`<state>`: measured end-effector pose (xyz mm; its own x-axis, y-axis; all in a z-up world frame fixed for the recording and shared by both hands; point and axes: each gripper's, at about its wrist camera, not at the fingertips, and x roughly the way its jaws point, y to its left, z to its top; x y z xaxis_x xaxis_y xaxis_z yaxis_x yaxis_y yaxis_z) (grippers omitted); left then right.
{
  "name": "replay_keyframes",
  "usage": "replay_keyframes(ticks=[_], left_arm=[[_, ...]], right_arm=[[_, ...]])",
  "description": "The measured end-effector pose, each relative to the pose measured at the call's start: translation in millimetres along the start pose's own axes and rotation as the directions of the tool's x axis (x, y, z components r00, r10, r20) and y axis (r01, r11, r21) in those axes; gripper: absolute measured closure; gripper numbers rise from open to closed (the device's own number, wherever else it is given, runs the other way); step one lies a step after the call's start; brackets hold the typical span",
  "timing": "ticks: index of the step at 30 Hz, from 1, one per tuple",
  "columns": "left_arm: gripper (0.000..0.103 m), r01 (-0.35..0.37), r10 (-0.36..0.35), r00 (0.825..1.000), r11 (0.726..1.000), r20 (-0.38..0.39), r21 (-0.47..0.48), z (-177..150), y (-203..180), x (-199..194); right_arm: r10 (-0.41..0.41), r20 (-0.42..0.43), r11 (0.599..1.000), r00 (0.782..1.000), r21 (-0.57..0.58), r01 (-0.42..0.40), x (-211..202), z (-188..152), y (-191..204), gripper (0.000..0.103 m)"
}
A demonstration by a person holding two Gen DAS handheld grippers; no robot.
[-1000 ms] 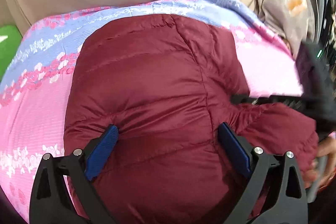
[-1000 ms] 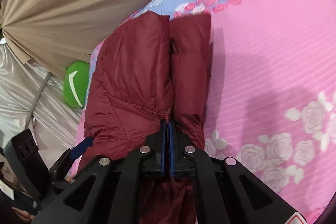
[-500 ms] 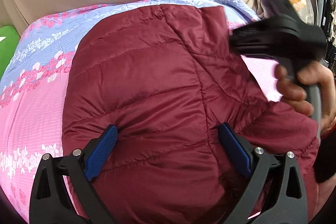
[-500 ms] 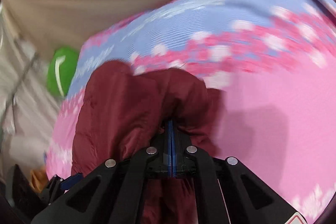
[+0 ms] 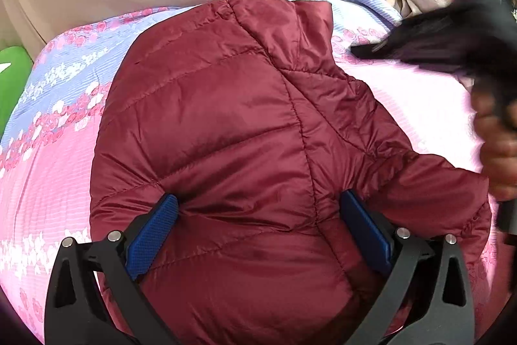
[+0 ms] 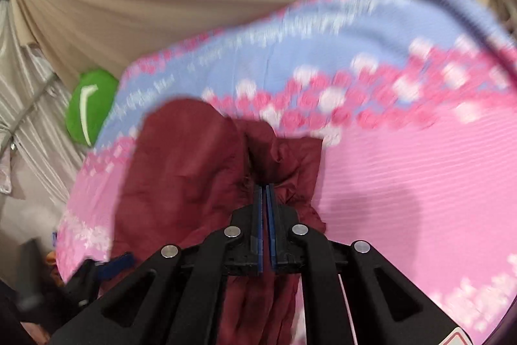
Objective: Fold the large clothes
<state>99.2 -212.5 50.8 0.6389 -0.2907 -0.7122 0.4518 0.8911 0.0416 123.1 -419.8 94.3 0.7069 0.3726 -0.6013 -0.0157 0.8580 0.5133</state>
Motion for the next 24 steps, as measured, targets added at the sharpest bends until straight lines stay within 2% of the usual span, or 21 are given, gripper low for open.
replay_keyframes(ticks=[3, 5, 7, 8, 9, 10, 11, 13, 16, 19, 20, 21, 24], left_arm=[[0.005, -0.007, 0.007, 1.000, 1.000, 0.010, 0.006, -1, -1, 2], [0.005, -0.013, 0.013, 1.000, 1.000, 0.013, 0.009, -2, -2, 2], [0.005, -0.019, 0.019, 1.000, 1.000, 0.015, 0.010, -4, -6, 1], [0.005, -0.021, 0.021, 1.000, 1.000, 0.016, 0.014, -5, -5, 1], [0.005, -0.023, 0.022, 1.000, 1.000, 0.018, 0.021, -5, -5, 1], [0.005, -0.020, 0.020, 1.000, 0.999, 0.023, 0.030, -5, -6, 0], [0.005, -0.018, 0.017, 1.000, 0.999, 0.025, 0.044, -6, -7, -1], [0.005, -0.013, 0.012, 1.000, 0.999, 0.020, 0.053, -7, -8, -3], [0.005, 0.033, -0.034, 0.999, 0.999, 0.012, 0.027, -8, 1, -16], [0.005, 0.112, -0.110, 0.993, 0.993, 0.037, -0.041, -10, 25, -43], [0.005, 0.126, -0.124, 0.991, 0.990, 0.051, -0.058, -12, 34, -53], [0.005, 0.135, -0.130, 0.989, 0.988, 0.067, -0.073, -15, 45, -66], [0.005, 0.156, -0.150, 0.986, 0.983, 0.069, -0.092, -29, 72, -90]], right_arm=[[0.093, 0.038, 0.994, 0.995, -0.052, -0.091, -28, 9, 23, 0.095], [0.111, 0.013, 0.987, 0.994, -0.122, -0.109, -15, 17, 46, 0.095], [0.057, -0.033, 0.988, 0.998, -0.142, -0.061, 15, 17, 51, 0.095], [0.009, -0.066, 0.991, 0.998, -0.136, -0.018, 35, 16, 48, 0.102], [-0.072, -0.104, 0.991, 0.992, -0.123, 0.059, 59, 11, 37, 0.103], [-0.107, -0.129, 0.989, 0.986, -0.111, 0.093, 74, 4, 26, 0.103], [-0.100, -0.148, 0.993, 0.984, -0.082, 0.089, 86, -2, 15, 0.103], [-0.040, -0.145, 0.999, 0.989, 0.026, 0.045, 87, -15, -3, 0.103], [-0.109, -0.101, 0.994, 0.989, 0.002, 0.110, 55, -25, 7, 0.103], [-0.135, -0.013, 0.991, 0.991, -0.015, 0.135, 0, -47, 21, 0.074], [-0.139, 0.005, 0.990, 0.990, -0.014, 0.139, -11, -52, 24, 0.054], [-0.141, 0.038, 0.990, 0.989, -0.004, 0.141, -31, -67, 27, 0.042], [-0.077, 0.035, 0.997, 0.996, 0.032, 0.076, -65, -105, 30, 0.038]])
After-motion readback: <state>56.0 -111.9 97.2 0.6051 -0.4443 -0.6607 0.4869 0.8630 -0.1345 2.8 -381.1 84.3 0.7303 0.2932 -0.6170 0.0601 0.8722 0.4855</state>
